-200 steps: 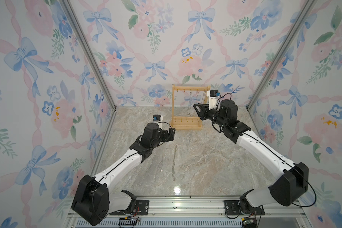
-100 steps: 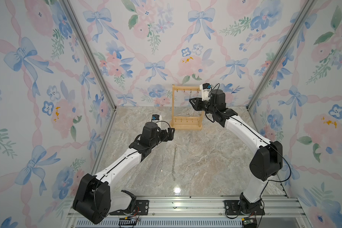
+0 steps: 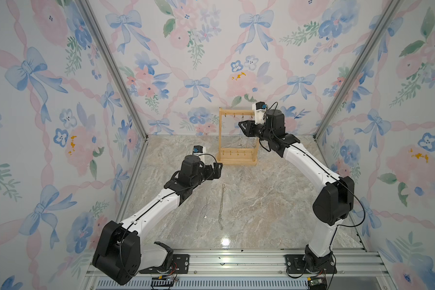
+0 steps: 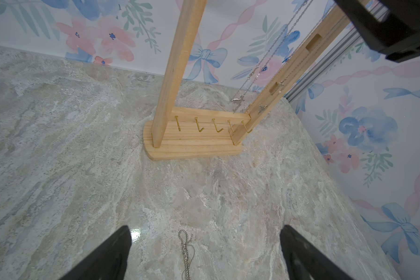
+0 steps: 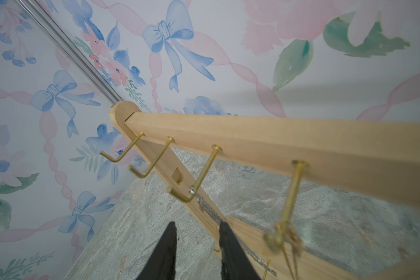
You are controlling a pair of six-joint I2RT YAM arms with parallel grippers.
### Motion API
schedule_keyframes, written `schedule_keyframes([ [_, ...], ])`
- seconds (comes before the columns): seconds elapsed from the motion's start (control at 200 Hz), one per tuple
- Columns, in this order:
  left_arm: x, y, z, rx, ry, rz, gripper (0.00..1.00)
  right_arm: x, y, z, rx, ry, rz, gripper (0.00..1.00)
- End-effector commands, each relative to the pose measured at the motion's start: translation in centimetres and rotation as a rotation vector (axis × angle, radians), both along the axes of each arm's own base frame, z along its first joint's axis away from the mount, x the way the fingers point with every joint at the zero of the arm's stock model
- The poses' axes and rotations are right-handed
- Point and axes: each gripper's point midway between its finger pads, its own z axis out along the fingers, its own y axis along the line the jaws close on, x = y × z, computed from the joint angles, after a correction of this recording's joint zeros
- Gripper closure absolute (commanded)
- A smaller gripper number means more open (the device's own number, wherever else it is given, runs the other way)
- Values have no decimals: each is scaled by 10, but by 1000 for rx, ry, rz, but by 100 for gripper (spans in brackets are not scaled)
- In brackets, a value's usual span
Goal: Take the necklace off the jewelry display stand
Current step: Take off the necklace from the stand.
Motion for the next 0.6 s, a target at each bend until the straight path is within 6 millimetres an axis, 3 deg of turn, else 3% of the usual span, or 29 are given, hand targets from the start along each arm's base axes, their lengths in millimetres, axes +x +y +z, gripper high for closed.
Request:
schedule_keyframes([
  [0.0,2,-1,5,-17,-12,-6,2,10,-1,-3,-37,-1,-13,68],
  [0.595,3,0,7,-15,-18,-5,2,18,8,-8,-65,5,2,80],
])
